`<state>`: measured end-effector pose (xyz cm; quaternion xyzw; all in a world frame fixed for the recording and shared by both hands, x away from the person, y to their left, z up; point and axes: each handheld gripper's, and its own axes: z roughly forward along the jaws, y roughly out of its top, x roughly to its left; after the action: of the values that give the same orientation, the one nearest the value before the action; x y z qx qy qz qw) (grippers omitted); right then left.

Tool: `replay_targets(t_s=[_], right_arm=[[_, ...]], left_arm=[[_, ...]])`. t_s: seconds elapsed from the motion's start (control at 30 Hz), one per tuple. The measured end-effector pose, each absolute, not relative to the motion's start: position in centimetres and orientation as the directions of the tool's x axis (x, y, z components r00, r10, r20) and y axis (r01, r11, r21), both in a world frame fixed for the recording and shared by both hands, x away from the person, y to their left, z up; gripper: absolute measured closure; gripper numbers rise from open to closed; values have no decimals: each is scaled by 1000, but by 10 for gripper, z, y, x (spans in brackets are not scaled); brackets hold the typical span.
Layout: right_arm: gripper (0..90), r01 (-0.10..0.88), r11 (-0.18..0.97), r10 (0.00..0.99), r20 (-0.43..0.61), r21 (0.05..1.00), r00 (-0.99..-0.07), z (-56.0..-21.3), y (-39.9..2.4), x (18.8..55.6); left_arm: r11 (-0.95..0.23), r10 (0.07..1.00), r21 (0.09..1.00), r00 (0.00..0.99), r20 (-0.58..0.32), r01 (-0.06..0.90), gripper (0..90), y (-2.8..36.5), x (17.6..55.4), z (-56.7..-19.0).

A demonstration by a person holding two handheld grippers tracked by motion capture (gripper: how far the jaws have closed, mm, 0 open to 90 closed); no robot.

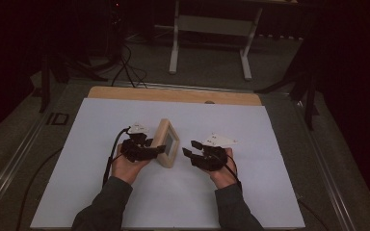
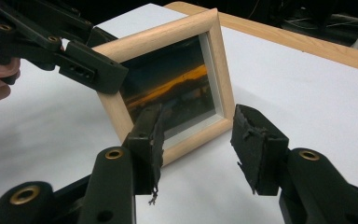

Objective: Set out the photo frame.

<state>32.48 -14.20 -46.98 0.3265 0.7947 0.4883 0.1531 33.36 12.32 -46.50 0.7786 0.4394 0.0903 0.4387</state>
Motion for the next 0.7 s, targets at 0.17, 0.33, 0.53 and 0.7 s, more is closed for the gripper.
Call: replay_targets(t_s=[0.17,0.33,0.53,0.7], right_arm=[[526,364,316,672,65,876,-738,-469,-142,325],[504,363,313,675,64,878,-735,-468,-143,325],[493,360,313,683,55,879,-729,-467,-143,325],[490,358,307,687,56,882,-725,-466,-145,325]], left_arm=[[-220,774,759,583,-246,612,508,125,337,-464],[-195,791,763,559,-249,616,548,126,339,-465],[-198,788,767,564,-246,611,576,125,340,-464],[-220,778,769,583,-232,600,589,121,339,-463]])
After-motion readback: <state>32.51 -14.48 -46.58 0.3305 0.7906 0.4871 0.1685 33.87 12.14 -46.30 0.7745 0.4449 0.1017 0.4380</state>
